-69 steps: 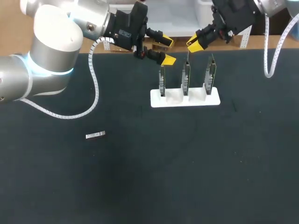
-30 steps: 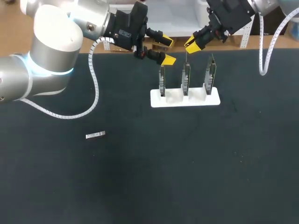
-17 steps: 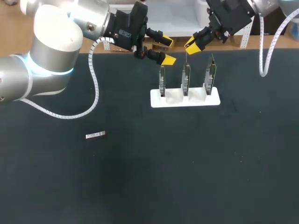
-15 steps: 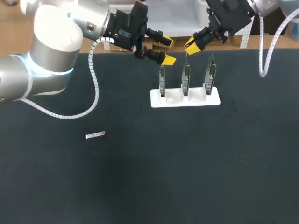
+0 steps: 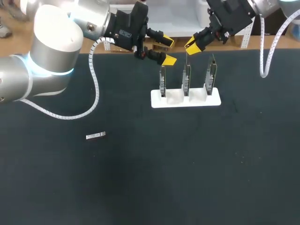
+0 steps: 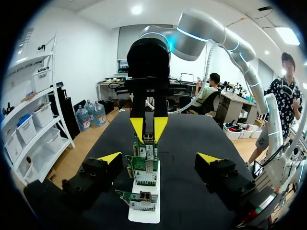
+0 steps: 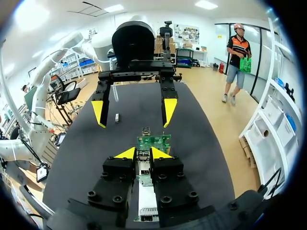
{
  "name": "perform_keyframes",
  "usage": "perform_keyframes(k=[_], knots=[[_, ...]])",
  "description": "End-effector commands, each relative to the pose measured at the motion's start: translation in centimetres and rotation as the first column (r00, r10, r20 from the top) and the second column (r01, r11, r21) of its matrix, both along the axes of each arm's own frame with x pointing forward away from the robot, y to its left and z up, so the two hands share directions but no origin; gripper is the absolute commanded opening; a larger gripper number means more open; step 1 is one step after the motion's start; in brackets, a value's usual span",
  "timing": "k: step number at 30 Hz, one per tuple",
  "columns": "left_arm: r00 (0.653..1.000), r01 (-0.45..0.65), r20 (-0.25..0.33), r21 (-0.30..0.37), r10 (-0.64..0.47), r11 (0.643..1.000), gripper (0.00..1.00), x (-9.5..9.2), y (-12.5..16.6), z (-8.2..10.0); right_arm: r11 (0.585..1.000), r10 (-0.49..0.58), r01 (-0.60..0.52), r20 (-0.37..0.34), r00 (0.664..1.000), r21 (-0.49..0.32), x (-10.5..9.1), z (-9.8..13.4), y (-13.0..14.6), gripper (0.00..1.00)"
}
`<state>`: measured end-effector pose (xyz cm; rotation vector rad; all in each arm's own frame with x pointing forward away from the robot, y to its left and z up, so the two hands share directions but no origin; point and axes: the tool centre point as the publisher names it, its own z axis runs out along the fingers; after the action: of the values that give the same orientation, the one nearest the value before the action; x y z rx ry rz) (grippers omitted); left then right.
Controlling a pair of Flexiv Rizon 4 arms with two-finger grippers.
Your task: Pick up the optical module with the left hand, and insert it into the network port with the right hand.
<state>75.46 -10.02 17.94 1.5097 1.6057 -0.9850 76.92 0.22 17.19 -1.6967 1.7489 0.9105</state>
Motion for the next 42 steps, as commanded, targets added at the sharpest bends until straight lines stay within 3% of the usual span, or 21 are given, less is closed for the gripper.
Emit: perform_keyframes(k=[1, 42], knots=[[1.000, 0.002, -0.002, 0.004, -0.002, 1.000, 1.00, 0.14, -0.04, 0.05, 1.000, -0.003, 0.003, 0.003, 1.000, 0.001, -0.11, -0.11, -0.04, 0.00], [1.000, 0.002, -0.002, 0.004, -0.002, 1.000, 1.00, 0.14, -0.04, 0.05, 1.000, 0.011, -0.011, -0.009, 1.000, 0.000, 0.38, -0.12, -0.42, 0.00]])
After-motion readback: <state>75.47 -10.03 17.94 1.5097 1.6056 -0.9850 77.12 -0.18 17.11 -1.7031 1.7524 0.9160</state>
